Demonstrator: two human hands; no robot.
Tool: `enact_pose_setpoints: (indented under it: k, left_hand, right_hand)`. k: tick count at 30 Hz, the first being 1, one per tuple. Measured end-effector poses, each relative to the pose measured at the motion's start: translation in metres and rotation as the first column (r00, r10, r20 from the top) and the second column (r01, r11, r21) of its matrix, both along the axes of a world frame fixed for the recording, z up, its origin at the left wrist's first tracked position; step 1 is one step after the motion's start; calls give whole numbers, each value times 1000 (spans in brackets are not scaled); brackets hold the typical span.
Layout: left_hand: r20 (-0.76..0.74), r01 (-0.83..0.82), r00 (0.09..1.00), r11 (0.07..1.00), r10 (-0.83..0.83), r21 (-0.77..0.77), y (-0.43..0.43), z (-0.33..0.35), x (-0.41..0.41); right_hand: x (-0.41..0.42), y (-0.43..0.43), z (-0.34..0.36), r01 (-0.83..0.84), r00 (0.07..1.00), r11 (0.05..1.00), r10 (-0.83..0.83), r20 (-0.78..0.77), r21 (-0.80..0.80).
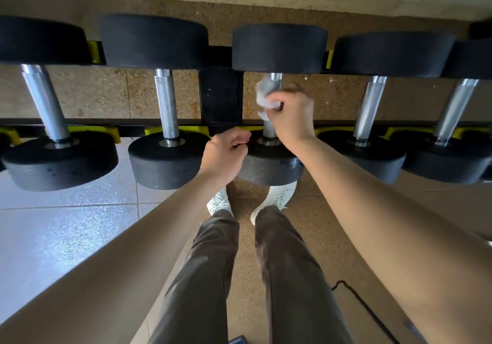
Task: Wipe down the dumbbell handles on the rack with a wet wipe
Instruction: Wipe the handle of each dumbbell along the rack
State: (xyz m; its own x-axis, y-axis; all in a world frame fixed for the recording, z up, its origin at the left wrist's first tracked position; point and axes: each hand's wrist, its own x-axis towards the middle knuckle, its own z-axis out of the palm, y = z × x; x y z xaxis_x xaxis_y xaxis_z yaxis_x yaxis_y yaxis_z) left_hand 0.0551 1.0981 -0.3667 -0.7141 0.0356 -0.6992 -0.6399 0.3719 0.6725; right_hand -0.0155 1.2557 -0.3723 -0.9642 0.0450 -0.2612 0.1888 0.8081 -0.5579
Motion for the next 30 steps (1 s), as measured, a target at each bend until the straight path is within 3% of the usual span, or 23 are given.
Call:
enact_pose_setpoints:
  k: [4, 6, 8, 11, 14, 16, 19, 23, 26, 30]
  left_hand:
    - [-18, -45, 999, 999, 45, -6, -17, 10, 7]
    - [-22, -61, 998, 998, 62, 14, -22, 16, 8]
    - [-31, -58, 998, 998, 58, 23, -25, 22, 9]
    - [-11, -46, 999, 997, 47, 58, -31, 34, 12]
    - [-9, -77, 997, 995, 78, 68, -42, 47, 13]
    - [-32, -129, 991, 991, 130, 36, -52, 54, 11]
    - [-52, -237, 970, 971, 239, 32, -73, 57, 13]
    - [-46, -296, 953, 953, 299, 60, -101, 55, 10]
    - [-30, -359, 932, 931, 361, 64, -125, 48, 5]
    - [13, -393, 919, 912, 395, 120, -157, 34, -5]
  right_hand:
    - [31, 2, -7, -271, 946, 953, 238, 220, 135]
    - [39, 2, -4, -331, 907, 927, 260, 330, 178]
    - [41, -1, 4, -273, 915, 955, 221, 337, 116]
    - [45, -18, 24, -109, 925, 981, 159, 344, -160]
    - [52, -41, 45, 164, 901, 865, 64, 429, -474]
    - [55, -54, 52, 300, 878, 756, 19, 478, -582]
    - [57, -77, 54, 486, 822, 594, -62, 566, -640]
    - [57, -111, 50, 522, 788, 597, -63, 613, -609]
    - [53, -137, 49, 640, 689, 478, -12, 725, -601]
    - [42, -170, 46, 591, 739, 511, -33, 673, -624]
